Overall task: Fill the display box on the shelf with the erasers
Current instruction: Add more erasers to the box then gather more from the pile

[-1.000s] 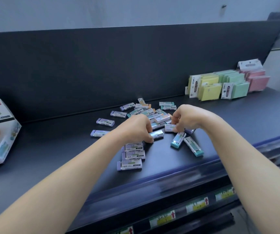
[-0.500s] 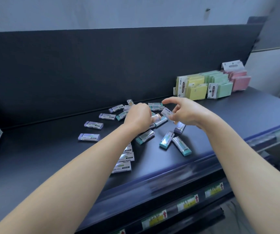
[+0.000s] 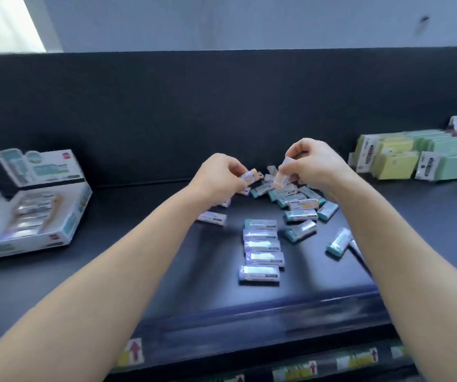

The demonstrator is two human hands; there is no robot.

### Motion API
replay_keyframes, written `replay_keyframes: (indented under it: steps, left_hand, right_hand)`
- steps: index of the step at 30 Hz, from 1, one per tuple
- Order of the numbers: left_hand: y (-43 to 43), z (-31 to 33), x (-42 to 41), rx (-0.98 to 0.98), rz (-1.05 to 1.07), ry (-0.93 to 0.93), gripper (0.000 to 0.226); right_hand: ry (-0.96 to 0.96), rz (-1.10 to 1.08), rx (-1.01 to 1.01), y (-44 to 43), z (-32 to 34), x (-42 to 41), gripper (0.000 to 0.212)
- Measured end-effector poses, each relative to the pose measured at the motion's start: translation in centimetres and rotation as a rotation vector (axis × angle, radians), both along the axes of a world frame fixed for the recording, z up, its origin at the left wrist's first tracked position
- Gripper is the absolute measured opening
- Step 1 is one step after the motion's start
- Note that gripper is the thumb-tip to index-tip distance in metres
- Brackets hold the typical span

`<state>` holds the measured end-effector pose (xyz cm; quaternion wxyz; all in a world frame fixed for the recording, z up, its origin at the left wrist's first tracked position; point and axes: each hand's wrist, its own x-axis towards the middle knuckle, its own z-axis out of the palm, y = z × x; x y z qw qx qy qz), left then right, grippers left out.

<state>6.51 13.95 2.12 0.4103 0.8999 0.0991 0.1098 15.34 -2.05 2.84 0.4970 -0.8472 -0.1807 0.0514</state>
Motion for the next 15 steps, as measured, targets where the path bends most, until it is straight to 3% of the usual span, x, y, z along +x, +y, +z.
replay_keyframes:
  steps: [5, 9, 15]
  left_hand:
    - [9.4, 1.2, -7.2, -0.154, 0.242, -0.082, 0.006]
    - [17.5, 1.3, -13.3, -0.250, 0.464, -0.133, 0.025]
    - [26.2, 1.1, -20.4, -0.306, 0.521, -0.104, 0.030]
  right_hand:
    - [0.016, 0.193, 0.062, 10.7, 1.2, -3.5, 0.026]
    - [0.077, 0.388, 0.126, 19.4, 1.7, -7.6, 0.024]
    - [0.097, 0.485, 0.029, 30.3, 1.3, -13.4, 0.027]
